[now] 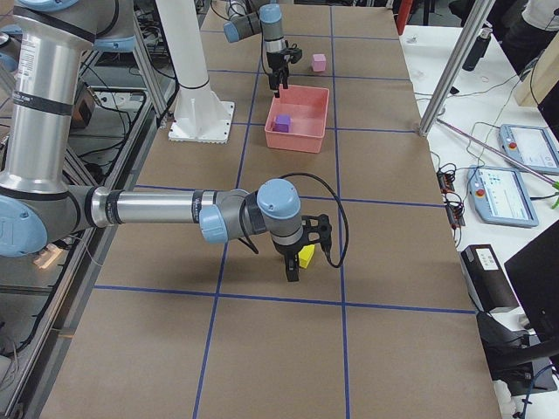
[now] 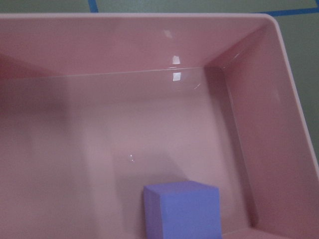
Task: Place blocks into pink bin with both arms
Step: 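Carry the purple cube with the left gripper into the pink bin and release, then withdraw the left gripper from the bin while the right gripper grasps the orange cube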
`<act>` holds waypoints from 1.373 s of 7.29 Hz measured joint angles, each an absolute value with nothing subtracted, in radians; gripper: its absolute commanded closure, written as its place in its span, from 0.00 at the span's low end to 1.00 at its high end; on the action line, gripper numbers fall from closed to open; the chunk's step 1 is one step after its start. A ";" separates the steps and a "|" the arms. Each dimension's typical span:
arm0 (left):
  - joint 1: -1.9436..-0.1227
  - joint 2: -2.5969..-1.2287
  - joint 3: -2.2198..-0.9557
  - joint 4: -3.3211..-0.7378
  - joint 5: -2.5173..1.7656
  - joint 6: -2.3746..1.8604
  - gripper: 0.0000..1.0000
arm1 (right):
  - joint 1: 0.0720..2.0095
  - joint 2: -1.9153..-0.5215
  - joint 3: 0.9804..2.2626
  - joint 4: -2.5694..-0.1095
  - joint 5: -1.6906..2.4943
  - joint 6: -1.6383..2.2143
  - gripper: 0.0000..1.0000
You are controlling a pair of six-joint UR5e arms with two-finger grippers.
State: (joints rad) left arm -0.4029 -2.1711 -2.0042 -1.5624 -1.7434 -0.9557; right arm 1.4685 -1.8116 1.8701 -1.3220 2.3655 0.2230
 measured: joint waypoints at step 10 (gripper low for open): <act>-0.522 -1.882 -2.230 -1.497 -1.812 -0.696 0.00 | 0.749 -1.881 1.973 -0.919 1.975 0.957 0.00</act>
State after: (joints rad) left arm -0.5215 -1.8823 -2.2301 -1.4971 -1.8117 -0.6962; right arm 0.7491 -1.8812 1.9726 -0.9189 1.9748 0.9567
